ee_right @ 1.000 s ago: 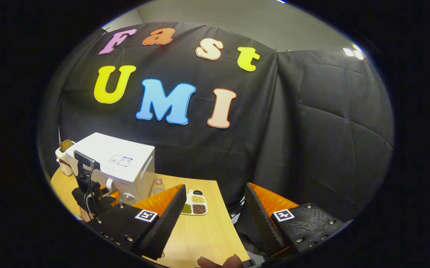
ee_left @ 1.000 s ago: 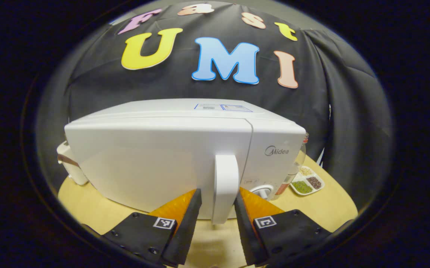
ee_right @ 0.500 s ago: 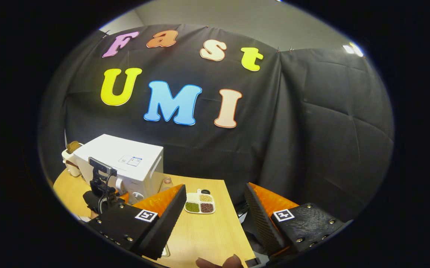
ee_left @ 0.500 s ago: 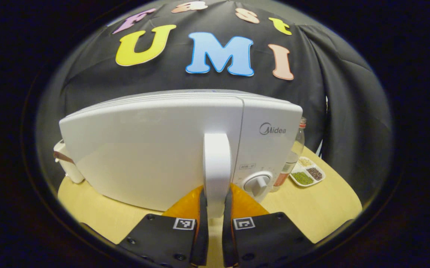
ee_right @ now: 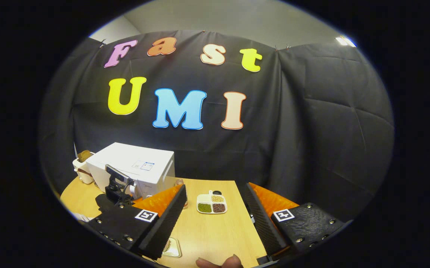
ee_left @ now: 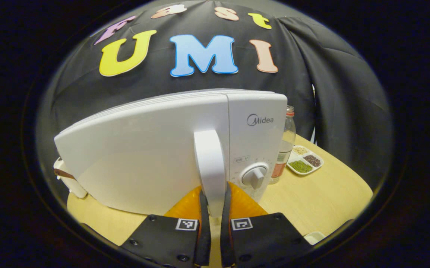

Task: Open the microwave oven with the left hand, put the food in, and close the microwave oven.

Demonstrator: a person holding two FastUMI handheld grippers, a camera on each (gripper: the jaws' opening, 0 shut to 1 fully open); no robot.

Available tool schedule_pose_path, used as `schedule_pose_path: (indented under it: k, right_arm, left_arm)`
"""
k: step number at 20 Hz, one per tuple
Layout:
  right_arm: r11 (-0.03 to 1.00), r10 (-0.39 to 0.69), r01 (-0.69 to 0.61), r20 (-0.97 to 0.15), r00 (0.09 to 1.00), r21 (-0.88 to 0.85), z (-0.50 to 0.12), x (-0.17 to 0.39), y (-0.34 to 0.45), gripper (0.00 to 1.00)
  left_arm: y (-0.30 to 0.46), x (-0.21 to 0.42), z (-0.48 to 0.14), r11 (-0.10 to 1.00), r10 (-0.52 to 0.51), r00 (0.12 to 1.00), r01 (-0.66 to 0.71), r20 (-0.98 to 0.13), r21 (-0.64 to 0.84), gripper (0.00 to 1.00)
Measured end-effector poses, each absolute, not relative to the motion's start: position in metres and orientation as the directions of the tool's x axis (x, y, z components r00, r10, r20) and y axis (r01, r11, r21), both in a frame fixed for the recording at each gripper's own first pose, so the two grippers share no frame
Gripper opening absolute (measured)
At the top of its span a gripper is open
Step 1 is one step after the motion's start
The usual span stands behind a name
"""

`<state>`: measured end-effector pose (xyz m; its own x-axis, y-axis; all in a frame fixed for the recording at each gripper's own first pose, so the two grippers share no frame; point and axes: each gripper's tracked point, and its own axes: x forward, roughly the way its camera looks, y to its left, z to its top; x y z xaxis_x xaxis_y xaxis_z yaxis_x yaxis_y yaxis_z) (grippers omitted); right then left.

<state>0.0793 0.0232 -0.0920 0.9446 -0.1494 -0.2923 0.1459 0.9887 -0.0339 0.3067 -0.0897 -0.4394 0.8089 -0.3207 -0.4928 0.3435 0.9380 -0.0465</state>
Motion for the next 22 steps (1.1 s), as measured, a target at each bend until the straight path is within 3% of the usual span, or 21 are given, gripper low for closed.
schedule_pose_path:
  k: [11,17,22]
  right_arm:
    - [0.991,-0.106,0.126,-0.291,0.951,0.049,-0.100,0.073,0.025,0.97]
    - [0.996,-0.017,0.041,-0.290,0.957,0.077,-0.107,0.092,0.046,0.97]
    - [0.989,0.119,-0.089,-0.295,0.948,0.116,-0.116,0.105,0.072,0.97]
  left_arm:
    - [-0.089,0.302,-0.439,0.941,-0.311,0.777,0.334,-0.547,-0.060,0.19]
    - [-0.045,0.211,-0.432,0.947,-0.311,0.785,0.303,-0.536,-0.106,0.18]
    - [0.003,0.158,-0.429,0.975,-0.221,0.795,0.198,-0.564,-0.103,0.19]
